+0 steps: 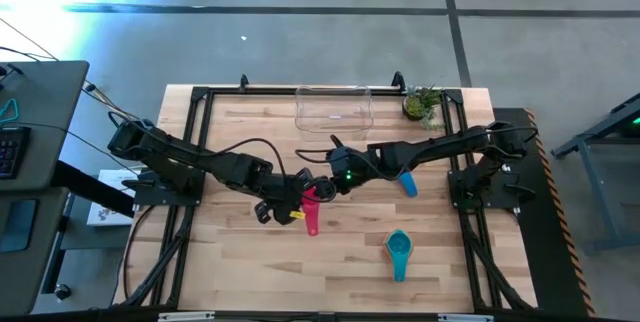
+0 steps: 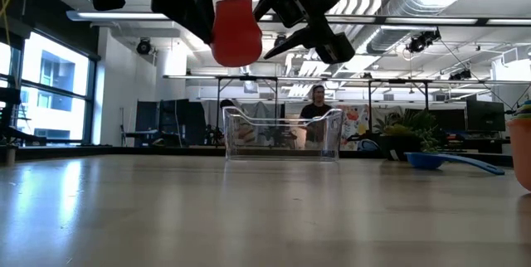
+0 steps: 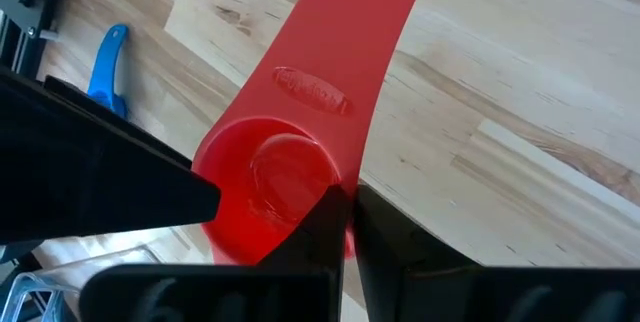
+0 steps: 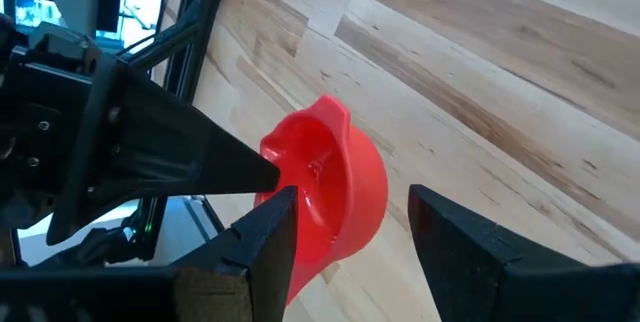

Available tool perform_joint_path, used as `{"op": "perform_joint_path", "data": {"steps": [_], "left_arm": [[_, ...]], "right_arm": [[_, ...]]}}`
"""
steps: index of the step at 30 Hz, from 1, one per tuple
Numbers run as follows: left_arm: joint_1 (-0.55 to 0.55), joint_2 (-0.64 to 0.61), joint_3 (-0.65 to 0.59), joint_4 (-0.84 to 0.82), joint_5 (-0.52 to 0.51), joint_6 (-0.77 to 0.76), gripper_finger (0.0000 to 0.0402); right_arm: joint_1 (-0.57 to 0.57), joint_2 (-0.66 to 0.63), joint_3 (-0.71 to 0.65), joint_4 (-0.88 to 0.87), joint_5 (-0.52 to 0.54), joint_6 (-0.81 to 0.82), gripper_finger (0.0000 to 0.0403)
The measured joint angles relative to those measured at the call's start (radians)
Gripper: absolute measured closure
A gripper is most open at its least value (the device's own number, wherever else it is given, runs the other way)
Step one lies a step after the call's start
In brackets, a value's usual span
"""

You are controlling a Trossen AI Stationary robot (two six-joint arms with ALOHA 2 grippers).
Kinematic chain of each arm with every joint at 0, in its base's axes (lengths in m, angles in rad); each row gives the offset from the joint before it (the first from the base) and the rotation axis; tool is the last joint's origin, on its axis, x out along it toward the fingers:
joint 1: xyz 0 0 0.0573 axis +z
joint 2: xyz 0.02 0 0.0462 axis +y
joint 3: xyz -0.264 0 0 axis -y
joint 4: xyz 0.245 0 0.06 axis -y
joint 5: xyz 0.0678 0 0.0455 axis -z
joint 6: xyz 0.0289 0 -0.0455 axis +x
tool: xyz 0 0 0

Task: Nest measuring cups in basket
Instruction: Stack the red measuring cup on top of the other sky blue measuring cup

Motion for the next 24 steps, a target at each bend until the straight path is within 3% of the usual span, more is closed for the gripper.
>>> {"op": "perform_joint_path", "data": {"steps": [14,24], "left_arm": [[-0.007,0.000,0.000,0.001,0.003,0.007,0.0395],[-0.007,0.000,0.000,-0.006,0.006,0.006,0.0395]], "right_arm": [[0.000,0.000,0.000,-0.007,0.005,-0.050,0.0264],[0.000,0.000,0.000,-0.007,0.043,-0.076,0.0240]]}}
